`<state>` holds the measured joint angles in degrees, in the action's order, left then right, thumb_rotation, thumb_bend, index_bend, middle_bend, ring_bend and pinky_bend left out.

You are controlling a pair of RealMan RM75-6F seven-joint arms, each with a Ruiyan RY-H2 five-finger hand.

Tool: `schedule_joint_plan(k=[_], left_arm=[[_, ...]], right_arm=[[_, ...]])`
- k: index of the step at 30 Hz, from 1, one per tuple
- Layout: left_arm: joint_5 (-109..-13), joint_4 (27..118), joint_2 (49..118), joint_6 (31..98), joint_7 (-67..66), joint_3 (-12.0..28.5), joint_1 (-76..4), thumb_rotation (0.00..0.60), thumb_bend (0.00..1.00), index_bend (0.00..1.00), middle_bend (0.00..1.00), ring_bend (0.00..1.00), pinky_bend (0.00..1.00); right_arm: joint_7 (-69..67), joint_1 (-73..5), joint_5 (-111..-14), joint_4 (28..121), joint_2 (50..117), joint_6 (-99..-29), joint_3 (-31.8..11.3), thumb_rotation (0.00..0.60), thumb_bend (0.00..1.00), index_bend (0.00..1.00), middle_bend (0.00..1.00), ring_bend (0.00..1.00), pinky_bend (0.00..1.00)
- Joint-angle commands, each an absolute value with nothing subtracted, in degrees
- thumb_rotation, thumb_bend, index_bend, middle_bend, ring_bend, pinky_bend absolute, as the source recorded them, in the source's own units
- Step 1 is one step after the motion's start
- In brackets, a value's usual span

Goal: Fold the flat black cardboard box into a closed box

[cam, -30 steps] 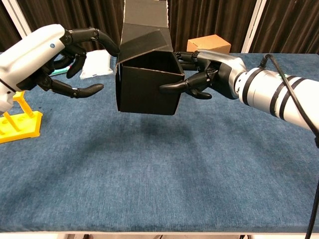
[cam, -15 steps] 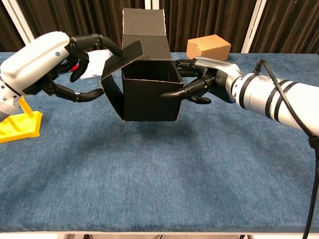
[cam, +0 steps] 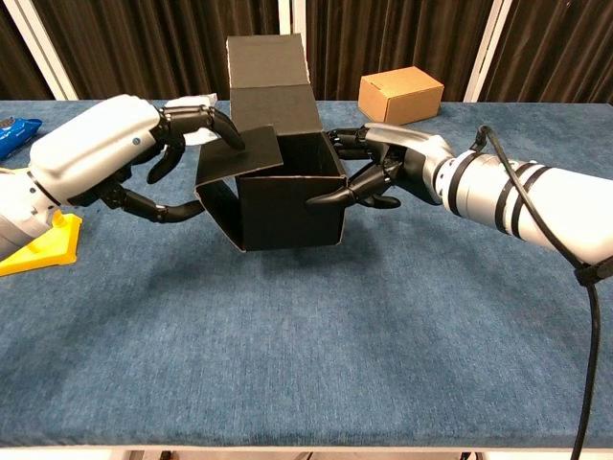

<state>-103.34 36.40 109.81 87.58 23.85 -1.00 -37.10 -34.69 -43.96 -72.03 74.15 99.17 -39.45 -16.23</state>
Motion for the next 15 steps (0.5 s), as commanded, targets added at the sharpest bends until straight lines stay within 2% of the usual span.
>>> schedule_joint_plan(k=[1, 6, 15], left_arm=[[-103.2, 32.4, 112.0, 87.1, 25.2, -2.1, -37.0, 0.6, 0.25, 0.31, 0.27, 0.75, 1.0], [-103.1, 27.0, 114.8, 87.0, 26.9, -3.3, -36.7, 0.6, 0.24, 0.32, 0.29, 0.75, 1.0], [-102.6, 20.8, 118.4, 87.5, 28.6, -3.9, -37.9, 0.6, 0.24, 0.36, 0.32, 0.76, 1.0]], right_arm=[[-37.2, -44.7, -74.0, 71.4, 100.4, -38.9, -15.5, 0.6, 0.32, 0.36, 0.44, 0.78, 1.0], [-42.7, -45.5, -78.3, 66.5, 102.0, -38.8, -13.7, 0.6, 0.37, 0.36, 0.42, 0.77, 1.0], [-53.5, -47.0, -87.4, 58.3, 103.4, -42.8, -8.7, 0.6, 0.37, 0.3, 0.38, 0.74, 1.0]])
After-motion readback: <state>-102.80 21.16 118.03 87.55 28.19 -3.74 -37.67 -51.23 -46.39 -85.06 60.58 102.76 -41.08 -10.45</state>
